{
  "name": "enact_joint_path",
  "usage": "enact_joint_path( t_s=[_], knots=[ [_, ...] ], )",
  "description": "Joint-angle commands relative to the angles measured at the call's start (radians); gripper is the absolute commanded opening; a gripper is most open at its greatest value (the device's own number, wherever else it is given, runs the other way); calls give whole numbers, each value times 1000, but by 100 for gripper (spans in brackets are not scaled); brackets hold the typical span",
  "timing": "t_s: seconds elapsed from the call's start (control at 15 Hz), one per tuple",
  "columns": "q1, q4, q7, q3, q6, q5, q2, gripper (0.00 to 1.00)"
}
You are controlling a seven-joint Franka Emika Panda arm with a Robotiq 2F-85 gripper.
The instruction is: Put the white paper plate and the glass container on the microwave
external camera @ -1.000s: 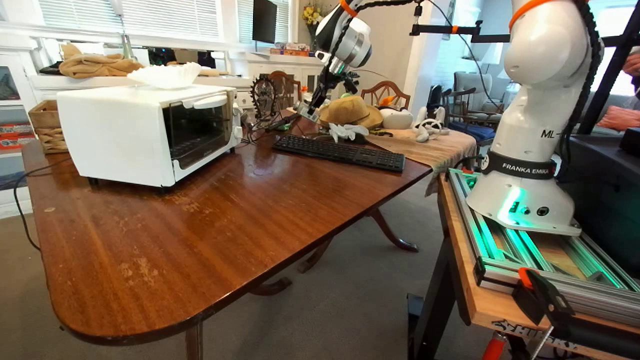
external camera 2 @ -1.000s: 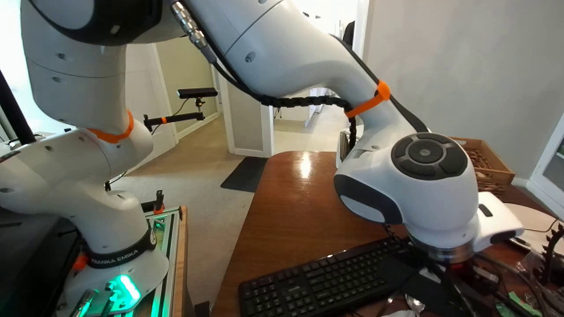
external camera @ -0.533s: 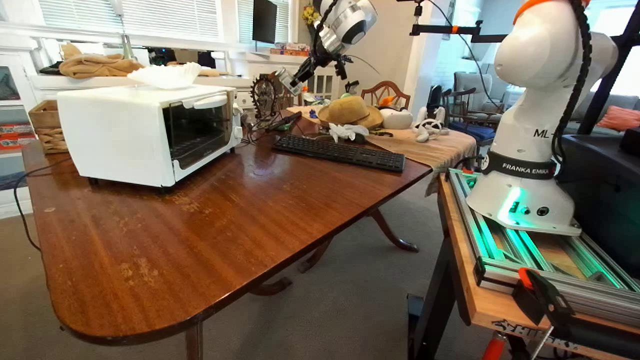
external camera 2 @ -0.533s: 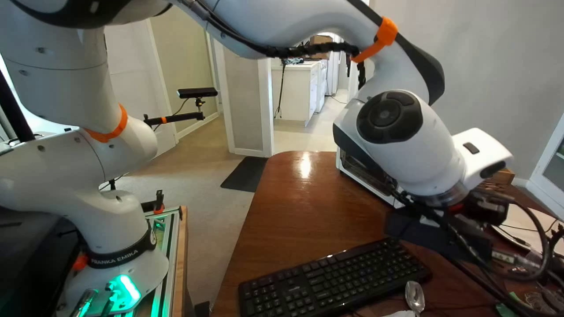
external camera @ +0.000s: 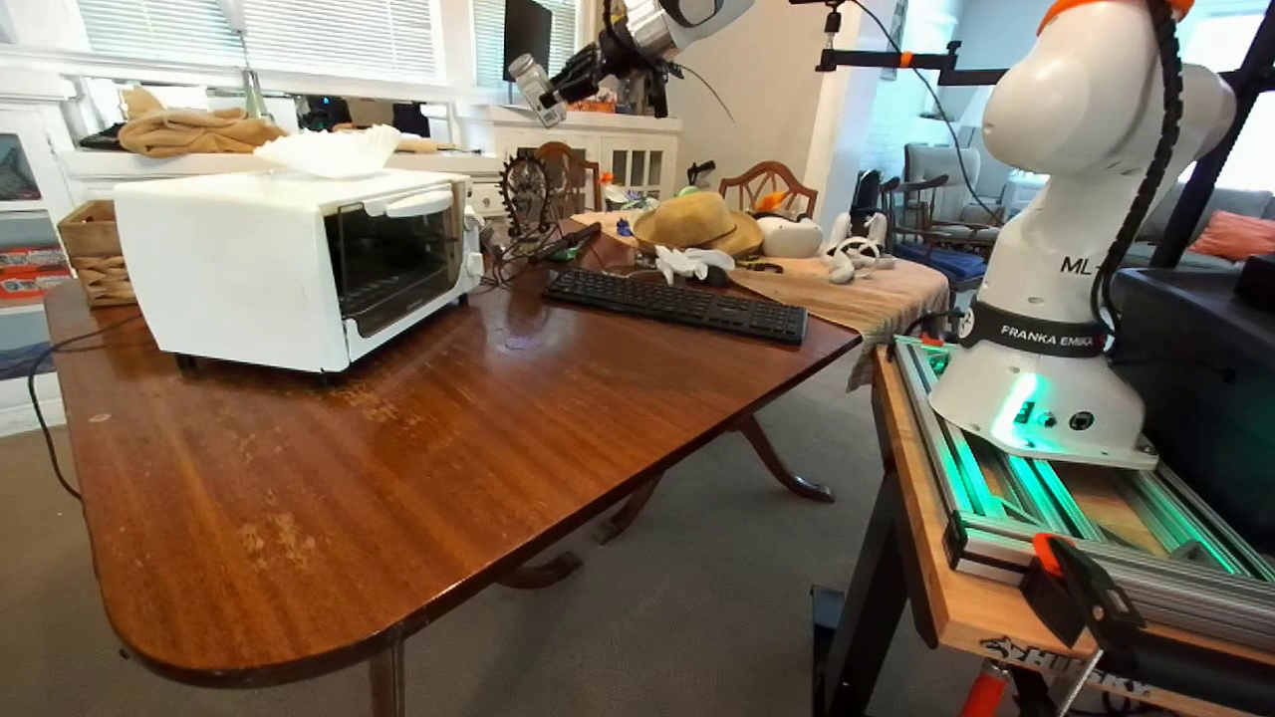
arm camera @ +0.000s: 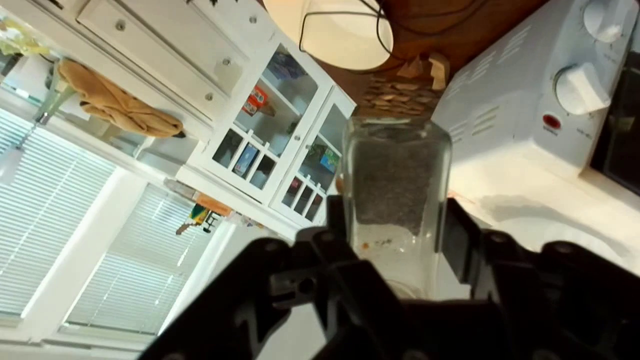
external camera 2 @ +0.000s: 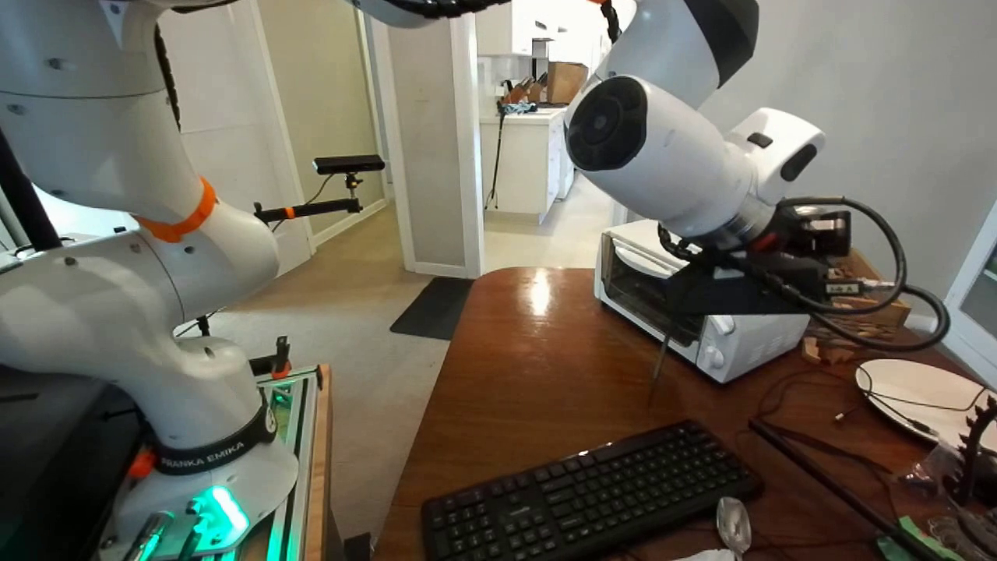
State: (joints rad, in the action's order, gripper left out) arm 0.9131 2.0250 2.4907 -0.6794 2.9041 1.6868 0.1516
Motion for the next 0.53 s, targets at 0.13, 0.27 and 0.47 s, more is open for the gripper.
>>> enact_joint_path(
  t_s=[0.13, 0.27, 0.47],
  knots=[
    [0, 25, 26, -4, -23, 31, -36, 49],
    [0, 31, 28, -4, -25, 32, -41, 49],
    [-7, 19, 39, -9, -25, 24, -29, 24]
  ],
)
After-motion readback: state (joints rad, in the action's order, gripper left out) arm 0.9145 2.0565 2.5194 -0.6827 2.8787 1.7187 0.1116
